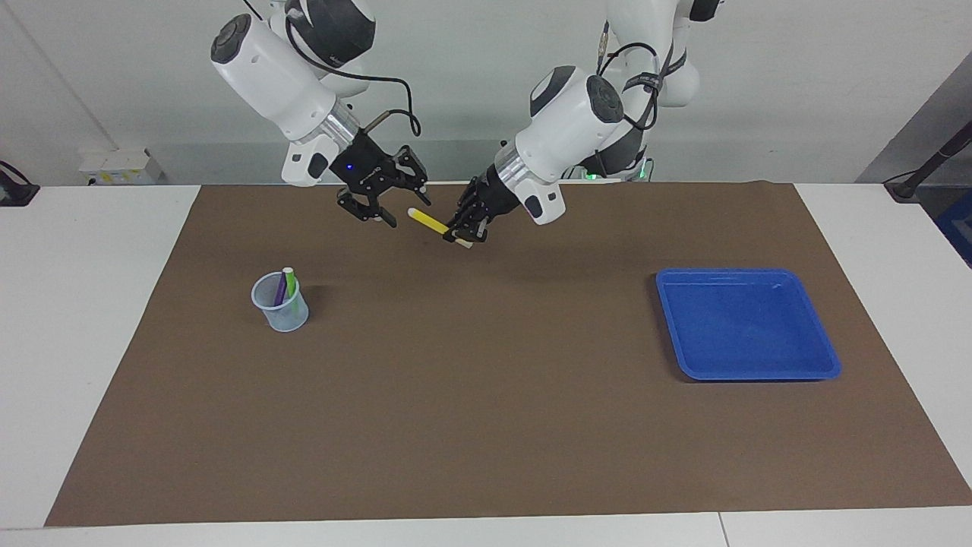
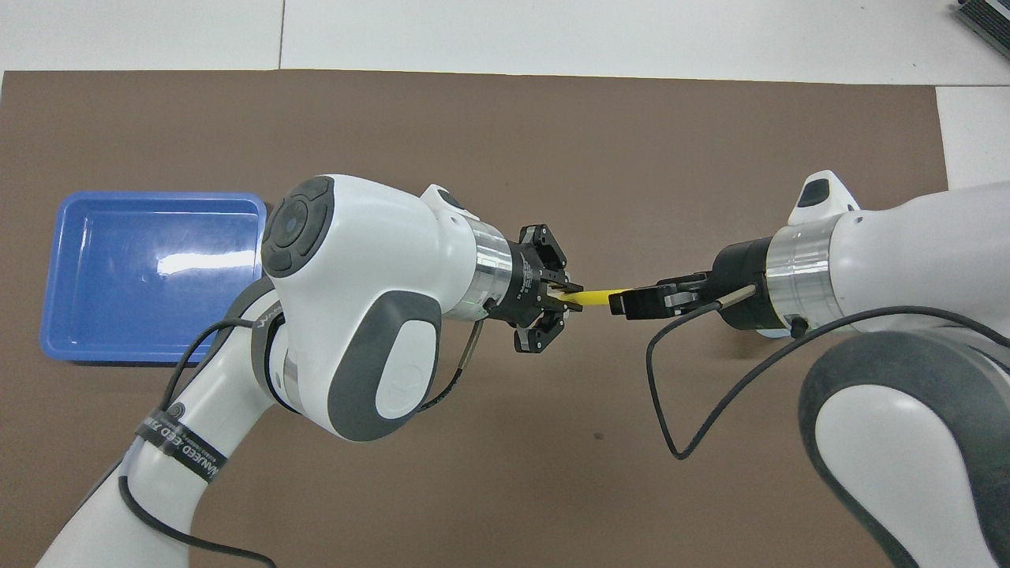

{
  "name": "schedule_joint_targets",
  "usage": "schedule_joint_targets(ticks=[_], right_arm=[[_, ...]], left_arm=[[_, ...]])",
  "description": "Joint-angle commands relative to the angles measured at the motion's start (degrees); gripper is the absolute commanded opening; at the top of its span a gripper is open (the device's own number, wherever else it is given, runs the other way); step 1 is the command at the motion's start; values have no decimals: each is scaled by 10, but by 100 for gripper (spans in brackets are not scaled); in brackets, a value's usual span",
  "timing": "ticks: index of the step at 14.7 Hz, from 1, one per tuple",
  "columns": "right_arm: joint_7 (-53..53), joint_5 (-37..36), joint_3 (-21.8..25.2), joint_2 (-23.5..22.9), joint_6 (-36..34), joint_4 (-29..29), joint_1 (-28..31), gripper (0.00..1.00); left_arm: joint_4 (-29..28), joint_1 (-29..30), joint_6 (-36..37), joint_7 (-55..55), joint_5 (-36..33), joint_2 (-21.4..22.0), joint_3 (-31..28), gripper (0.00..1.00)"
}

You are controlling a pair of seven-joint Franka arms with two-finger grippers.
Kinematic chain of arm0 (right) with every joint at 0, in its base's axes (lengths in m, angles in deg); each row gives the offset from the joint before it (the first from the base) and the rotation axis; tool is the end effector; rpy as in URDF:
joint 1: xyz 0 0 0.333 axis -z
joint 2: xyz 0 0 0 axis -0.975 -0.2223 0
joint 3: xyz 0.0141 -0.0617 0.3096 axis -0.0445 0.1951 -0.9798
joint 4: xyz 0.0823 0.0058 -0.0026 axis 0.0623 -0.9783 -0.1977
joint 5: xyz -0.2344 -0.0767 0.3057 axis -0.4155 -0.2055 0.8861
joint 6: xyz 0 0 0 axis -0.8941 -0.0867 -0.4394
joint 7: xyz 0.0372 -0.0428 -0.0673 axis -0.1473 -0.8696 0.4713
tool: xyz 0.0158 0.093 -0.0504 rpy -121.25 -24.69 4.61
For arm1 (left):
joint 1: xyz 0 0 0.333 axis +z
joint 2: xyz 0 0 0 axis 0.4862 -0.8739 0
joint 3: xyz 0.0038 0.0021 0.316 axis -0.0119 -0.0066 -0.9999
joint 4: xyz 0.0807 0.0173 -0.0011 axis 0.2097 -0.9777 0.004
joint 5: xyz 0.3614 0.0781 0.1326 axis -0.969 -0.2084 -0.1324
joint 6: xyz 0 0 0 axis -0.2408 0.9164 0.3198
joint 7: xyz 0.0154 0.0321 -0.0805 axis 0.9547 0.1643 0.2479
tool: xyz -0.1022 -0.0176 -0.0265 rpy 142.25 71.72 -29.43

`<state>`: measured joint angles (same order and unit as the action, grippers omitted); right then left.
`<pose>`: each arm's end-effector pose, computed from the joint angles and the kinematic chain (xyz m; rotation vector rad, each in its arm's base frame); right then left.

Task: Transfer and insert pens with both arms
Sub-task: 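Grasp the yellow pen with the right gripper and open the left gripper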

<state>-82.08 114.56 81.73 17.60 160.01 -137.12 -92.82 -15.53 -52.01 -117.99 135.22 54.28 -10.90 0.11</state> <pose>0.5172 0.1740 0.5583 -2.5976 -0.2637 -0.1110 0.4936 -0.4232 0.5147 1.9739 1.7129 -0.6699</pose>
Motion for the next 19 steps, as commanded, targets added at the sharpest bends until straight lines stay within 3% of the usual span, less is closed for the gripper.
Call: schedule_joint_targets(ticks=[1, 3, 6, 7, 11, 12, 14, 16, 18, 19], right_arm=[[7, 9, 0, 3, 10, -9, -2, 64], [8, 8, 0, 4, 27, -16, -2, 58], [8, 8, 0, 4, 29, -17, -16, 36], [8, 8, 0, 4, 29, -17, -16, 34], [9, 8, 0, 4, 28, -17, -16, 37], [9, 8, 0, 4, 28, -17, -16, 42], [13, 8, 0, 4, 29, -17, -16, 41], [23, 7, 0, 4, 29, -17, -16, 27], [31, 7, 0, 4, 29, -17, -16, 0], [32, 7, 0, 4, 29, -17, -16, 0]], left_arm=[[-22, -15, -13, 6, 12, 19, -9, 0], [-22, -20, -13, 7, 12, 19, -9, 0], [-22, -24, -13, 7, 12, 19, -9, 0], [-22, -24, -14, 6, 12, 19, -9, 0], [-23, -25, -25, 8, 12, 19, -10, 0], [-23, -23, -24, 8, 12, 19, -9, 0], [-23, -24, -25, 8, 12, 19, -9, 0], [-23, -23, -24, 8, 12, 19, -10, 0], [-23, -24, -24, 8, 12, 19, -10, 0], [-23, -23, -25, 10, 12, 19, -10, 0]])
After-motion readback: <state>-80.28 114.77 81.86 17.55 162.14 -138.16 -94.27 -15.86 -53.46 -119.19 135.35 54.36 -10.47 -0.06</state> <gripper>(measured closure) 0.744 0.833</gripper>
